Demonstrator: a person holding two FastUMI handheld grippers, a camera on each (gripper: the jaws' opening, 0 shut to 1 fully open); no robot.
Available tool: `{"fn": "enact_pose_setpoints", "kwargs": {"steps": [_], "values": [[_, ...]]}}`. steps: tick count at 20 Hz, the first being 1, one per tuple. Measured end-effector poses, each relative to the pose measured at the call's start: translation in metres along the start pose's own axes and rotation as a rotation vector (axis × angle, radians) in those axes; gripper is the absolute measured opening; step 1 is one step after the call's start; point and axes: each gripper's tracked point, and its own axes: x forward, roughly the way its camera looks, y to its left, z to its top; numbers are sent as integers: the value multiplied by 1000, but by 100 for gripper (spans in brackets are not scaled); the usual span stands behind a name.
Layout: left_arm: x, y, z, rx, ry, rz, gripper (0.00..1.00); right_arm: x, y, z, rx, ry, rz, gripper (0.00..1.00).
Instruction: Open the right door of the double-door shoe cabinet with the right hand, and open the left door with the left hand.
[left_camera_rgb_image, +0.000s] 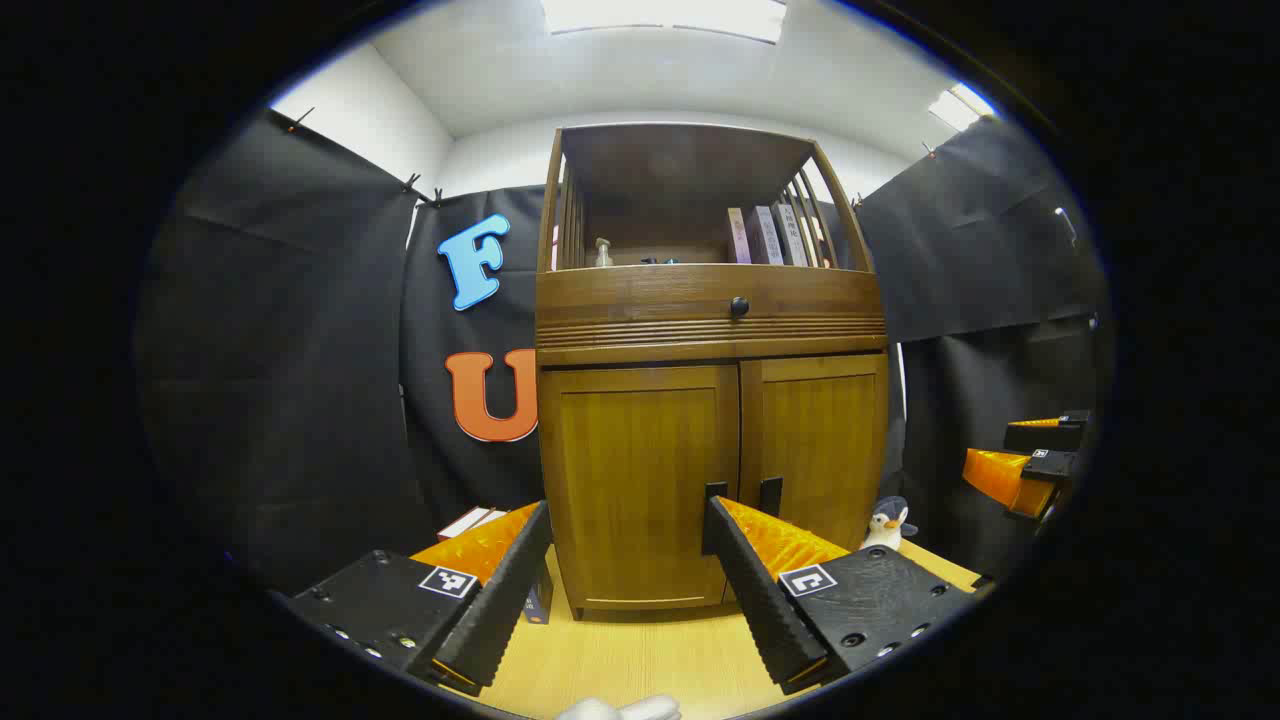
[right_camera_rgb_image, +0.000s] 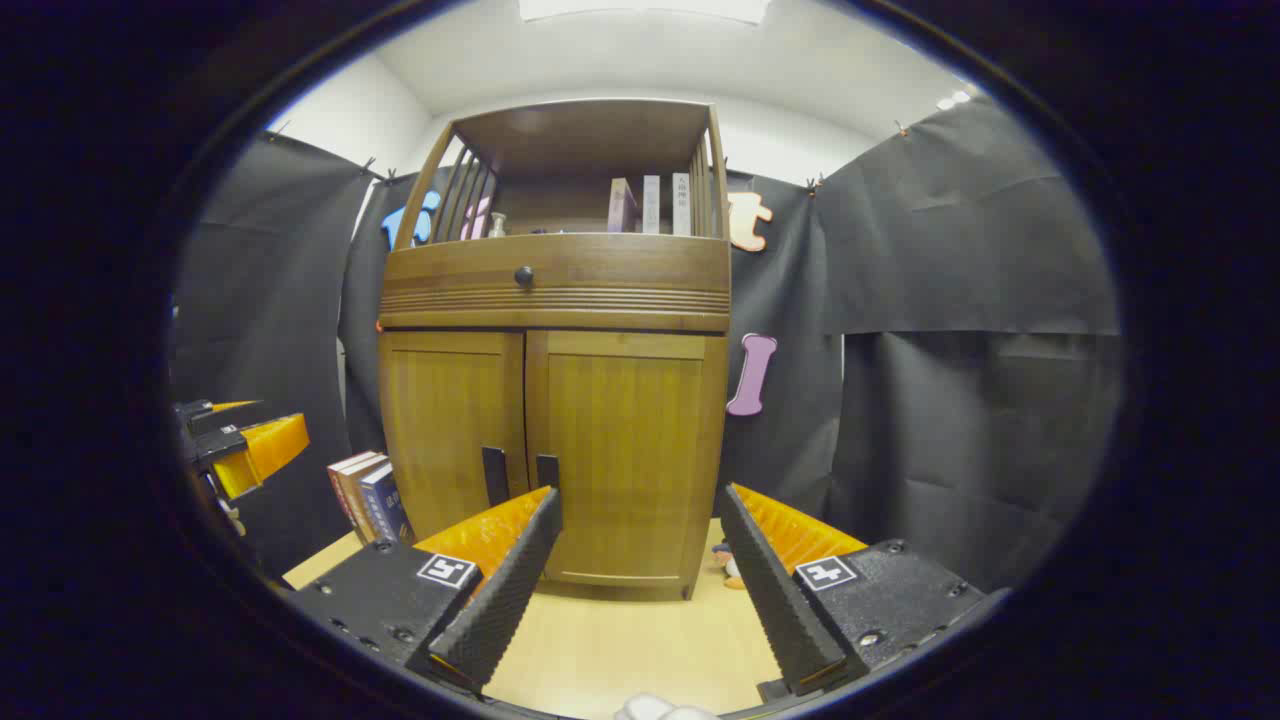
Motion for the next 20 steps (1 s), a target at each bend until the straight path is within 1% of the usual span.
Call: {"fn": "enact_pose_setpoints", "kwargs": {"steps": [15, 20], "values": [[-5, -7, -1, 19, 5, 10, 94, -2, -6, -2, 10, 4, 2, 100], [-2, -9, -9, 17, 15, 13, 94, -2, -8, -4, 8, 10, 10, 100]]}}
